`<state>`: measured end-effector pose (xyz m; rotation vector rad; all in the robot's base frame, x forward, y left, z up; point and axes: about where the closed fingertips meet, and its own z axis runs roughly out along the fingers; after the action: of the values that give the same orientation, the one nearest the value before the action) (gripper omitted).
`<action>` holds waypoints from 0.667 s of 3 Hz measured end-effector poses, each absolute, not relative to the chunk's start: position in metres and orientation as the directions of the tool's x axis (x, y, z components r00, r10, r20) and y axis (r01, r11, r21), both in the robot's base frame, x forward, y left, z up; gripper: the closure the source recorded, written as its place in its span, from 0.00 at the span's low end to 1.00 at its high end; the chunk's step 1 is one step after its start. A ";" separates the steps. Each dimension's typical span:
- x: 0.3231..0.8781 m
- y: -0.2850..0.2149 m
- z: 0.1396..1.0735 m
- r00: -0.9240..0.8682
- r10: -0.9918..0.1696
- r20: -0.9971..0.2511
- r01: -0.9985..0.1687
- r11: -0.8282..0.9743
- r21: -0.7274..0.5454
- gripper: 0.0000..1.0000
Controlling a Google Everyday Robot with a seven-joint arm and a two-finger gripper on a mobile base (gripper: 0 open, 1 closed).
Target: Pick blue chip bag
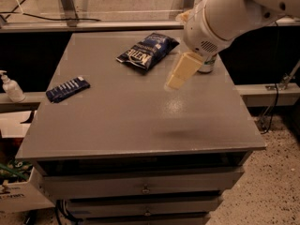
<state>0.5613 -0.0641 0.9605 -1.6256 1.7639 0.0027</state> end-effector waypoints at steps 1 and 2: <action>0.587 -0.040 0.942 0.111 -0.862 -0.495 -0.853 0.173 -0.493 0.00; 0.615 -0.020 0.923 0.122 -0.869 -0.479 -0.838 0.168 -0.519 0.00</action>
Offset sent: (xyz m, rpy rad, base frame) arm 0.0911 0.0671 -0.0626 -0.0349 -0.0980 0.0131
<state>0.6154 -0.0198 0.9229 -1.6444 1.6892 -0.0522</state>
